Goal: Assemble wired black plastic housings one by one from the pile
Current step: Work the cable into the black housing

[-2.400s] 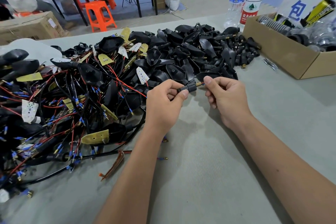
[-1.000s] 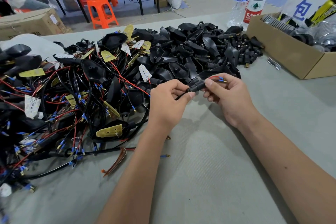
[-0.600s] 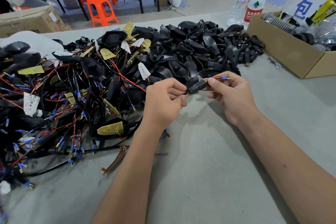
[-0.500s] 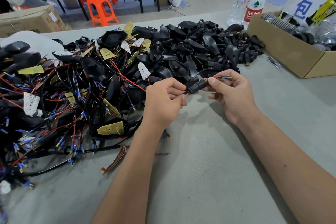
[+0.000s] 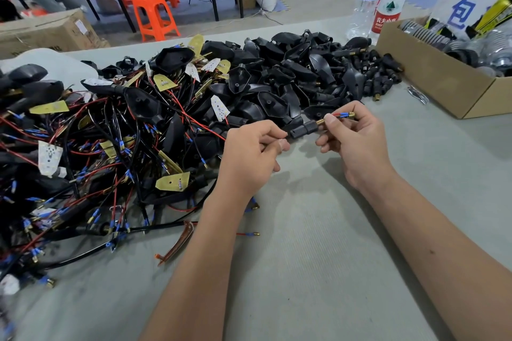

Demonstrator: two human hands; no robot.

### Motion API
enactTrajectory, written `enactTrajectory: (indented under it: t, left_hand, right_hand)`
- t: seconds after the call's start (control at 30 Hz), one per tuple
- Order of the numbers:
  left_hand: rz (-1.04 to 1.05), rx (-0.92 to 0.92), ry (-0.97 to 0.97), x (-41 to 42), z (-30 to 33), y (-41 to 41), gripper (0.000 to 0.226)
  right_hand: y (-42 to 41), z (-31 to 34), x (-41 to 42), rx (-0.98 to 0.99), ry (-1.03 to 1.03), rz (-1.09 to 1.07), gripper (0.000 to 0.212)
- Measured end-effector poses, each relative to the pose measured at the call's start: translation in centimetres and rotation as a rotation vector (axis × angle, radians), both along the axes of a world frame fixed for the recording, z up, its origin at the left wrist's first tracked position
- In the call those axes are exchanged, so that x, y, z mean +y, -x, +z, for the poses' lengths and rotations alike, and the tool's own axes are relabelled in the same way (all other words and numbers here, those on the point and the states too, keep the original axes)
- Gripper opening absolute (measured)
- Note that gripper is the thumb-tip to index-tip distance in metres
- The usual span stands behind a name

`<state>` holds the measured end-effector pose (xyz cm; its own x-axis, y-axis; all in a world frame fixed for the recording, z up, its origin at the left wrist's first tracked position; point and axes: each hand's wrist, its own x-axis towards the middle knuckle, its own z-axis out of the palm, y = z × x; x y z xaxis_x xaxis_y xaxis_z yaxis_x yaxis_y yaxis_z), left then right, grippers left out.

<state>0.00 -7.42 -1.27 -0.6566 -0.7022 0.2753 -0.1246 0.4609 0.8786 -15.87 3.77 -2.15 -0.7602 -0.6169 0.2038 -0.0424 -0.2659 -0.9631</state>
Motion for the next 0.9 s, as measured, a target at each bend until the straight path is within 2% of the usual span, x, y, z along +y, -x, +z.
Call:
enactTrajectory:
  t: [0.23, 0.27, 0.33, 0.4, 0.53, 0.7, 0.8, 0.83, 0.87, 0.9]
  left_hand:
    - [-0.01, -0.019, 0.106, -0.1, -0.3, 0.0, 0.004]
    - [0.009, -0.028, 0.138, 0.0, -0.3, 0.1, 0.008]
    - [0.047, -0.059, 0.192, 0.1, -0.4, 0.3, 0.029]
    - [0.081, -0.056, 0.227, 0.3, -0.3, 0.6, 0.032]
    - [0.128, -0.065, 0.23, 0.4, -0.2, 0.5, 0.016]
    - [0.108, -0.044, 0.217, -0.5, 0.0, -0.2, 0.018]
    - [0.093, -0.056, 0.266, -0.8, -0.1, -0.5, 0.016]
    - [0.093, -0.067, 0.286, -0.8, -0.1, -0.5, 0.016]
    - [0.091, -0.078, 0.306, -0.8, -0.2, -0.6, 0.016]
    - [0.089, -0.087, 0.326, -0.9, -0.2, -0.6, 0.016]
  right_hand:
    - [-0.4, -0.3, -0.2, 0.206, -0.071, -0.094, 0.019]
    - [-0.5, -0.2, -0.2, 0.203, -0.068, -0.09, 0.019]
    - [-0.7, 0.0, -0.1, 0.188, -0.049, -0.045, 0.017]
    - [-0.8, 0.2, 0.0, 0.178, -0.031, 0.024, 0.015]
    - [-0.8, 0.3, -0.1, 0.079, -0.025, 0.022, 0.015]
    - [0.3, 0.3, -0.1, -0.199, 0.057, -0.177, 0.021]
    - [0.5, 0.2, -0.5, -0.261, 0.073, -0.361, 0.019]
    - [0.5, 0.1, -0.5, -0.191, 0.024, -0.435, 0.013]
    - [0.6, 0.0, -0.3, -0.035, -0.083, -0.511, 0.011]
    - [0.5, 0.0, -0.1, 0.19, -0.231, -0.589, 0.024]
